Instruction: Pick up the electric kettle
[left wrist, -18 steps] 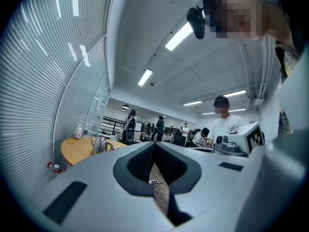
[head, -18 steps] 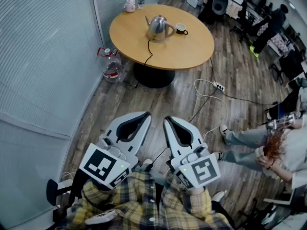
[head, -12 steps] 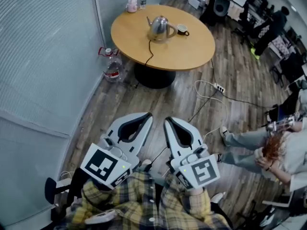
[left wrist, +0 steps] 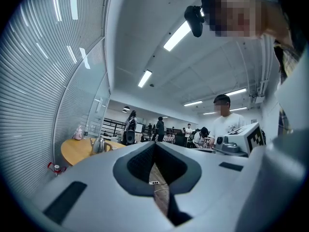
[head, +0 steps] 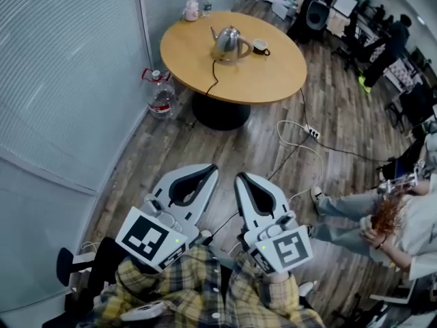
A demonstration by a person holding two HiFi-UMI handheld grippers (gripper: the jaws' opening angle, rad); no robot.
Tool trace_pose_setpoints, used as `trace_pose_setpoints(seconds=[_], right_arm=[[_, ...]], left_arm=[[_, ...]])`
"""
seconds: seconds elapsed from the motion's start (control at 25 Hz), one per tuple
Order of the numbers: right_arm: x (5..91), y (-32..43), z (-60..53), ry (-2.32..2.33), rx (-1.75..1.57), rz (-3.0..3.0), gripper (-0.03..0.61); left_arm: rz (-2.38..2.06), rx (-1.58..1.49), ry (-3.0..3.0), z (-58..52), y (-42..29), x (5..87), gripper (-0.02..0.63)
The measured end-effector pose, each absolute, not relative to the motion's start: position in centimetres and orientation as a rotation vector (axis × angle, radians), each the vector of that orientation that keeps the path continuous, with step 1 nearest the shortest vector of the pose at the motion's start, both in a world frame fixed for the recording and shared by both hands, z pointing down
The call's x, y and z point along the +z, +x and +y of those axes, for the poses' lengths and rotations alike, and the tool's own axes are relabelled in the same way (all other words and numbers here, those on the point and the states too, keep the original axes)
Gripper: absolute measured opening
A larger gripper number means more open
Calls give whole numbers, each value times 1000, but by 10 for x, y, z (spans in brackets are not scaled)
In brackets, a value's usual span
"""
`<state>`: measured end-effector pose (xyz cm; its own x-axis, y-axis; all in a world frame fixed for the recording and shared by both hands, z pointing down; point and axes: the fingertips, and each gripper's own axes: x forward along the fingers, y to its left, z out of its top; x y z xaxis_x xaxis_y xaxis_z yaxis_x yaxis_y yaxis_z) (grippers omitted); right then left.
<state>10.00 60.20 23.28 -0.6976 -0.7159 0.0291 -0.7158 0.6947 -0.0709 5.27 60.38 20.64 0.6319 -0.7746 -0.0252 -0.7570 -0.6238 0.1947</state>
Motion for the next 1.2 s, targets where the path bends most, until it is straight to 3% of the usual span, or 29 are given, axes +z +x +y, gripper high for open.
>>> trace_pose_setpoints(seconds=[0.52, 1.2], right_arm=[[242, 90, 558, -1202, -150, 2913, 33], [236, 42, 396, -1288, -136, 2887, 34]], left_arm=[[-1325, -171, 2664, 559, 38, 211, 3], [-1252, -166, 2684, 399, -12, 209, 3]])
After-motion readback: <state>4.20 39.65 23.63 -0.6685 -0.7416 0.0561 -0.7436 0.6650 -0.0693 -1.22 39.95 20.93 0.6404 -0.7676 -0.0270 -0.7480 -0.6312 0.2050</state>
